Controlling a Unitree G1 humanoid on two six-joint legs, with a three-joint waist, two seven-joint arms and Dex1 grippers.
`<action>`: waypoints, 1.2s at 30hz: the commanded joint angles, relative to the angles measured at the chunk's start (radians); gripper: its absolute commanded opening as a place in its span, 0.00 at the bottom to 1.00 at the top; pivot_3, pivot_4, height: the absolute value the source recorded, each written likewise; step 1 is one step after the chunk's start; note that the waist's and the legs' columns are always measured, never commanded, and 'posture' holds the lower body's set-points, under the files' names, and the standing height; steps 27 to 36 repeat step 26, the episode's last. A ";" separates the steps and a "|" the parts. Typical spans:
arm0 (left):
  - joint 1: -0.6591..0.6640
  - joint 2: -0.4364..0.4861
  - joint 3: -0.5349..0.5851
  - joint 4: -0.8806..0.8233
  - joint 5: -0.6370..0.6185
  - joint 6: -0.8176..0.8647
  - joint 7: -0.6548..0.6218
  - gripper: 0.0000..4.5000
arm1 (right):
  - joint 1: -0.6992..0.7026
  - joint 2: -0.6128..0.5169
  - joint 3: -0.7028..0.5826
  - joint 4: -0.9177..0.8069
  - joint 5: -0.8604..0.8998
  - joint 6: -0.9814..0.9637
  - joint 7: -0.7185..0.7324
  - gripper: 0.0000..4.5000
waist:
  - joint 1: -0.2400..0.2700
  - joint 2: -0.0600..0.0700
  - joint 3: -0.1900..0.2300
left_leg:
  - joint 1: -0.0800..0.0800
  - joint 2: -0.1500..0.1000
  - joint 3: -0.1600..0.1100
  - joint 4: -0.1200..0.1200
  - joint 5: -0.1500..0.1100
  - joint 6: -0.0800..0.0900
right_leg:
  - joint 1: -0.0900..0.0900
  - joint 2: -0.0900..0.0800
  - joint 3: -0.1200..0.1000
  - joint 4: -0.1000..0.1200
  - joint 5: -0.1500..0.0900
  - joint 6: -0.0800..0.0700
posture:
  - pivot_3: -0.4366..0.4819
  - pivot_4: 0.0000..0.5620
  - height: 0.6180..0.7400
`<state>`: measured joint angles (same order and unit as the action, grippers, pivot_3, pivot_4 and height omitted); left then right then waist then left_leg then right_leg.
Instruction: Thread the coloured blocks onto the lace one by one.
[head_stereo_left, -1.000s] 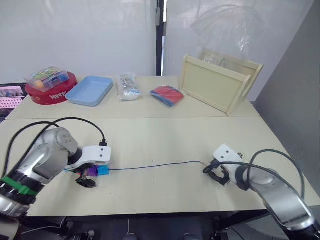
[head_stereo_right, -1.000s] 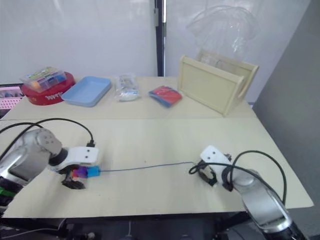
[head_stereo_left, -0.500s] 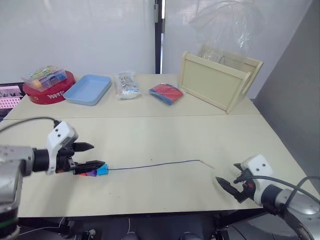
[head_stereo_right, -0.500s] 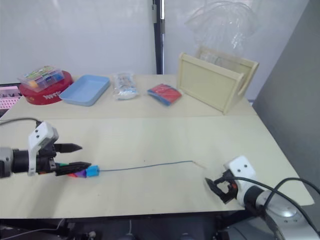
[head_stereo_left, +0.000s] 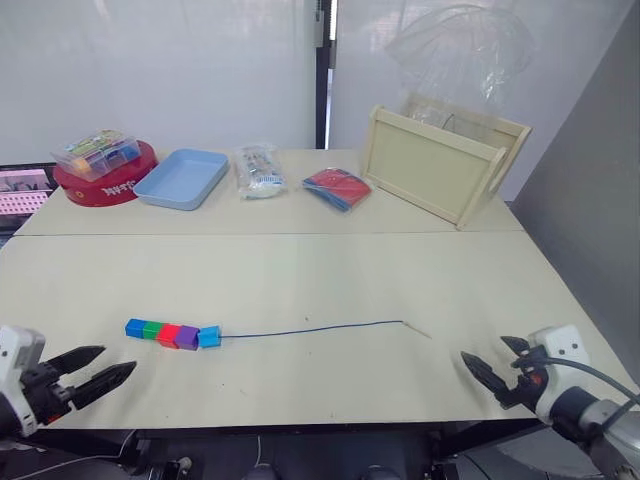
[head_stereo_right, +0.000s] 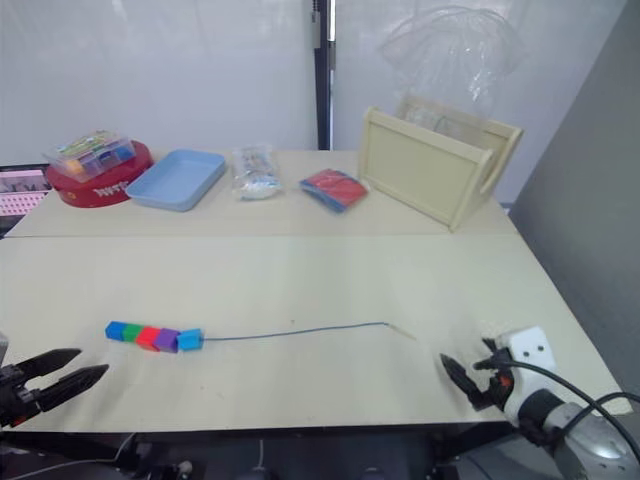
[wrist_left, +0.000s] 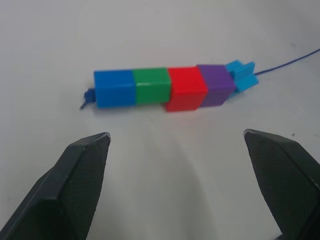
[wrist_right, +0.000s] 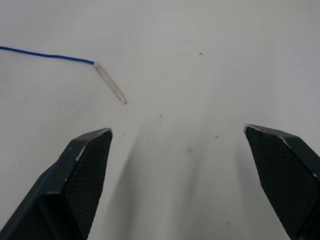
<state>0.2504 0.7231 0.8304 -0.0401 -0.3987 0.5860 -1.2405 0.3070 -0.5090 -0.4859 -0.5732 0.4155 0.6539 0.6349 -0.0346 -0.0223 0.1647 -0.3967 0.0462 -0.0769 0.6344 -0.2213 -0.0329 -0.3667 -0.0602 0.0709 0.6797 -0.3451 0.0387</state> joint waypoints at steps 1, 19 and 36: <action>0.024 0.024 -0.010 0.052 -0.013 -0.104 -0.007 1.00 | 0.034 -0.023 -0.045 0.012 0.026 -0.062 0.039 0.99 | 0.000 0.000 0.000 | 0.000 0.000 0.000 0.000 0.000 0.000 | 0.000 0.000 0.000 0.000 0.000 0.000 | 0.48 0.27 1.00; 0.022 0.057 -0.130 0.114 -0.055 -0.201 0.044 1.00 | 0.103 -0.047 -0.028 0.108 0.028 -0.187 0.085 0.99 | -0.008 0.000 0.000 | 0.001 0.001 0.000 -0.001 0.000 0.000 | 0.000 0.001 0.000 0.000 0.000 0.000 | 0.48 0.27 1.00; 0.033 0.055 -0.153 0.098 -0.061 -0.217 0.061 1.00 | 0.102 -0.042 -0.009 0.106 0.031 -0.190 0.075 0.99 | -0.007 0.000 0.000 | 0.001 0.001 0.000 -0.001 0.000 0.000 | 0.000 0.001 0.000 0.000 0.000 0.000 | 0.48 0.27 1.00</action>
